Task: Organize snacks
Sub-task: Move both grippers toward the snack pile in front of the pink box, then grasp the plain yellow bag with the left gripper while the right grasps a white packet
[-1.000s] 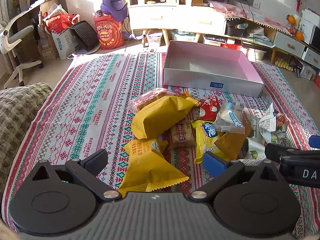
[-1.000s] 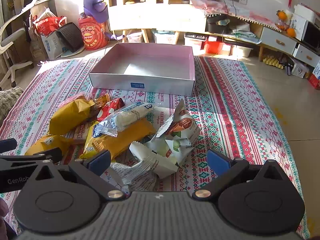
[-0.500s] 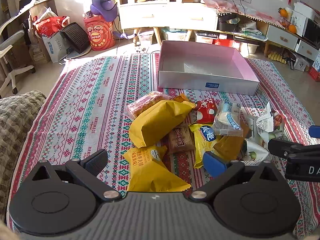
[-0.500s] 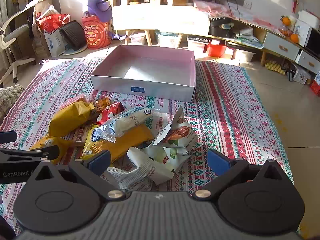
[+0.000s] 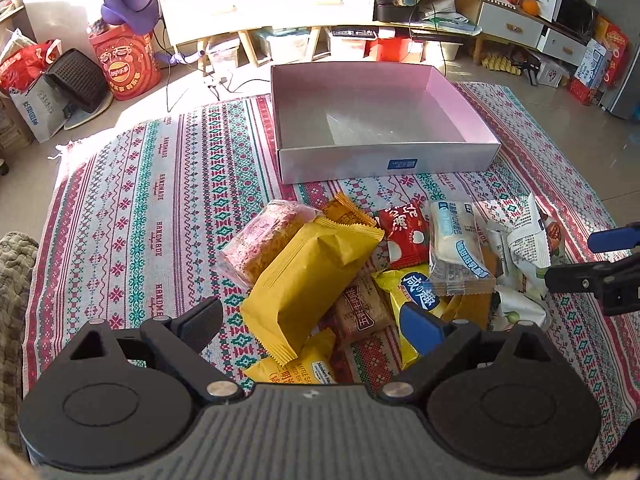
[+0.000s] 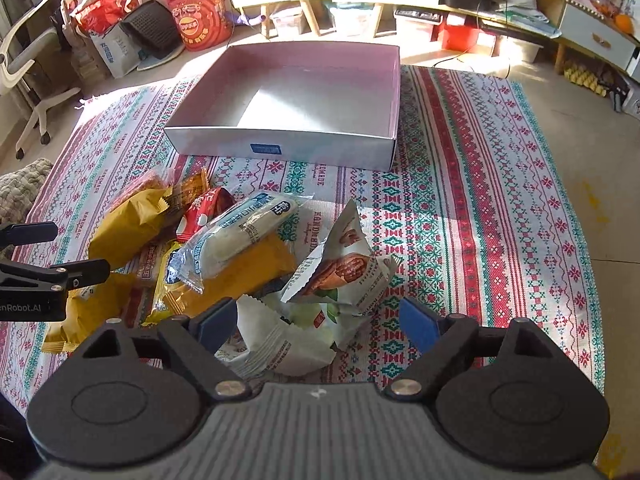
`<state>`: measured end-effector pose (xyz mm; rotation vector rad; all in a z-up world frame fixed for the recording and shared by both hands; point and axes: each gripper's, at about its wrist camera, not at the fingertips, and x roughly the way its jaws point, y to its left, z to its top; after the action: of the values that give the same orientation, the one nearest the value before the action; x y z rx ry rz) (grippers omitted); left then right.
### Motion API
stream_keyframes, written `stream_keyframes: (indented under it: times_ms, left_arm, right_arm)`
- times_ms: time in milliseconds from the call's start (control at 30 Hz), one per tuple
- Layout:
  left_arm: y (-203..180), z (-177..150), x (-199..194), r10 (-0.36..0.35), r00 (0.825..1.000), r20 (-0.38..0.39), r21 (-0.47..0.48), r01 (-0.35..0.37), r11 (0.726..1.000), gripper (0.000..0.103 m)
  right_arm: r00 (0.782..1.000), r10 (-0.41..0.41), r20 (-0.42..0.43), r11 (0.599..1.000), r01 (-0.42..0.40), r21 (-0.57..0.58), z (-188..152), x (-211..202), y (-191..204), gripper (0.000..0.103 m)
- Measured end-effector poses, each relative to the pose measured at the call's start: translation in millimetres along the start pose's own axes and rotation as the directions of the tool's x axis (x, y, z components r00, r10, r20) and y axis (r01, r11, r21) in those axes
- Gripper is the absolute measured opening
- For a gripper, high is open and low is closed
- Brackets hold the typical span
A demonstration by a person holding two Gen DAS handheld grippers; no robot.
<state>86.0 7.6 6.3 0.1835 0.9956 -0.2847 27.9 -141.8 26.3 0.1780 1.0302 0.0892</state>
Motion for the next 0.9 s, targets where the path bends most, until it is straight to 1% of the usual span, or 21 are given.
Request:
stream_keyframes:
  times_ms: [67, 100, 200, 267, 400, 467, 533, 600, 733, 900]
  left_arm:
    - [-3.3, 3.2, 6.6, -0.013, 1.0, -0.003, 0.05, 0.013, 0.999, 0.098]
    - [-5.9, 5.3, 11.6, -0.006, 1.0, -0.007, 0.077, 0.006, 0.997, 0.098]
    - [-8.8, 9.4, 25.4, 0.012, 1.0, -0.016, 0.126, -0.01, 0.992, 0.093]
    - [-8.3, 12.6, 35.3, 0.027, 0.999, -0.031, 0.144, -0.023, 0.989, 0.087]
    - [-5.7, 13.0, 48.8, 0.038, 0.997, -0.061, 0.161, -0.028, 0.987, 0.082]
    - [-6.3, 12.4, 53.5, 0.046, 0.996, -0.073, 0.175, -0.033, 0.984, 0.082]
    - [-5.8, 11.5, 53.4, 0.036, 0.998, -0.059, 0.174, -0.026, 0.985, 0.082]
    - [-5.2, 11.5, 52.9, 0.037, 0.998, -0.055, 0.171, -0.027, 0.985, 0.081]
    - [-2.2, 11.6, 53.0, 0.017, 0.998, -0.056, 0.153, -0.008, 0.988, 0.079]
    - [2.5, 10.7, 53.6, -0.006, 0.998, -0.058, 0.128, 0.014, 0.992, 0.075]
  right_arm:
    - [1.0, 0.007, -0.023, 0.999, -0.006, 0.032, 3.7, 4.9, -4.5, 0.082]
    - [0.999, 0.006, -0.042, 0.999, -0.004, 0.053, 6.3, 7.8, -6.9, 0.081]
    - [0.996, -0.001, -0.092, 0.998, 0.007, 0.069, 11.0, 18.8, -10.2, 0.08]
    - [0.994, -0.002, -0.108, 0.997, 0.01, 0.074, 11.4, 25.3, -10.8, 0.077]
    - [0.992, -0.009, -0.128, 0.998, 0.018, 0.064, 11.1, 39.2, -13.1, 0.072]
    - [0.99, -0.006, -0.139, 0.998, 0.015, 0.063, 10.1, 45.2, -14.0, 0.067]
    - [0.989, -0.006, -0.146, 0.998, 0.015, 0.059, 8.7, 48.4, -14.7, 0.064]
    - [0.99, -0.003, -0.144, 0.998, 0.01, 0.054, 8.2, 49.4, -14.6, 0.064]
    - [0.991, 0.014, -0.132, 0.999, -0.008, 0.046, 7.4, 49.8, -16.2, 0.064]
    - [0.99, 0.052, -0.132, 0.997, -0.044, 0.061, 5.1, 50.7, -20.9, 0.058]
